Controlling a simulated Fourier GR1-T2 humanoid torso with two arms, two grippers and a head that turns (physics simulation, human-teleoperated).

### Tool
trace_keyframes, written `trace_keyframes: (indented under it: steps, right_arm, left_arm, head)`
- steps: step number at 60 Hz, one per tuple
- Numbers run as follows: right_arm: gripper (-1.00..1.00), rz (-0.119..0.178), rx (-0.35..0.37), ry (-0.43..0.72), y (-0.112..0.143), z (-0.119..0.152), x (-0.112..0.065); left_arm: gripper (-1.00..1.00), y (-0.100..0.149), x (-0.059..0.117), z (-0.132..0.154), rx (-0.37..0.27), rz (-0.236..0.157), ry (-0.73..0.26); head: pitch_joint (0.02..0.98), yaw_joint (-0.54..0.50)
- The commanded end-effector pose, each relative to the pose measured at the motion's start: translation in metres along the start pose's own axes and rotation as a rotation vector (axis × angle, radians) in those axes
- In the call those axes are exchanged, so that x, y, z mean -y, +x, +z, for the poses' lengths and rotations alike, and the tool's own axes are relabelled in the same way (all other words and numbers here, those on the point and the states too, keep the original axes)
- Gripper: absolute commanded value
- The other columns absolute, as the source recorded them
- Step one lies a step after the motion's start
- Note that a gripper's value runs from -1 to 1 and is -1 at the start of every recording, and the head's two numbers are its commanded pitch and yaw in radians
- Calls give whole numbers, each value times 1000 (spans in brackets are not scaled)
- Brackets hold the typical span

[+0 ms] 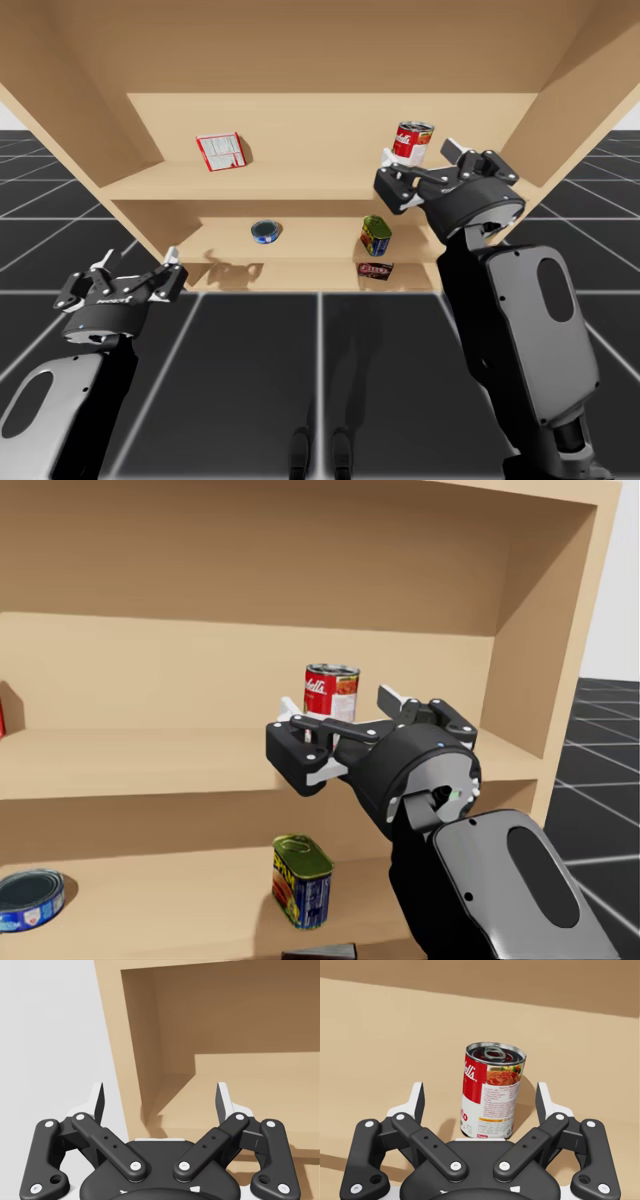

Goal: Find the tomato soup can on the shelf and bring it to me.

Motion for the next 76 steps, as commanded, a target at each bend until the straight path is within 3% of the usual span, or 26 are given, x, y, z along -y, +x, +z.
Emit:
trace_keyframes:
  steps: [1,9,13,22,27,30,32,34,35,36,43,55,62,66,76]
  right_arm:
    - [-1000,-12,-25,-15,-3,-21,5]
    - [-1000,-29,-50,-3,-10,-33,4]
    - [-1000,-13,-49,-11,-11,-40,4]
    - [-1000,-16,-59,-30,-14,-53,8]
    - [-1000,11,-63,-39,-18,-58,9]
    - [-1000,54,-67,-38,-21,-59,9]
    - [-946,61,-71,-45,-22,-59,9]
    - [-502,67,-70,-61,-23,-58,9]
    - [776,71,-68,-69,-24,-57,9]
    - [982,69,-70,-73,-25,-57,11]
    - [1000,41,-71,-85,-23,-53,16]
    - [1000,43,-10,-110,-5,-26,24]
    - [1000,53,20,-107,3,3,23]
    - [1000,44,19,-82,4,20,21]
    - [1000,90,51,-51,9,63,13]
  left_arm:
    - [-1000,0,-2,0,-2,3,6]
    - [-1000,0,-2,0,5,-4,14]
    - [-1000,0,-3,-1,7,1,15]
    - [-1000,2,-7,-1,4,26,13]
    - [-1000,3,-8,-1,4,30,16]
    - [-1000,3,-8,0,4,29,18]
    - [-1000,4,-7,0,4,27,20]
    - [-1000,4,-7,0,4,25,22]
    - [-1000,4,-7,0,3,25,22]
    - [-1000,4,-7,0,2,26,22]
    - [-1000,4,-7,0,3,26,24]
    - [-1000,4,-6,0,-6,32,10]
    - [-1000,4,-6,0,-7,29,8]
    - [-1000,4,-5,0,-8,29,6]
    - [-1000,4,-3,1,-7,26,-3]
  head:
    - [292,-256]
    - [296,-256]
    - [296,-255]
    - [299,-253]
    - [300,-252]
    - [300,-251]
    - [301,-252]
    - [301,-252]
    - [302,-252]
    - [302,-252]
    - [300,-253]
    - [292,-254]
    - [293,-255]
    - [293,-257]
    - [294,-259]
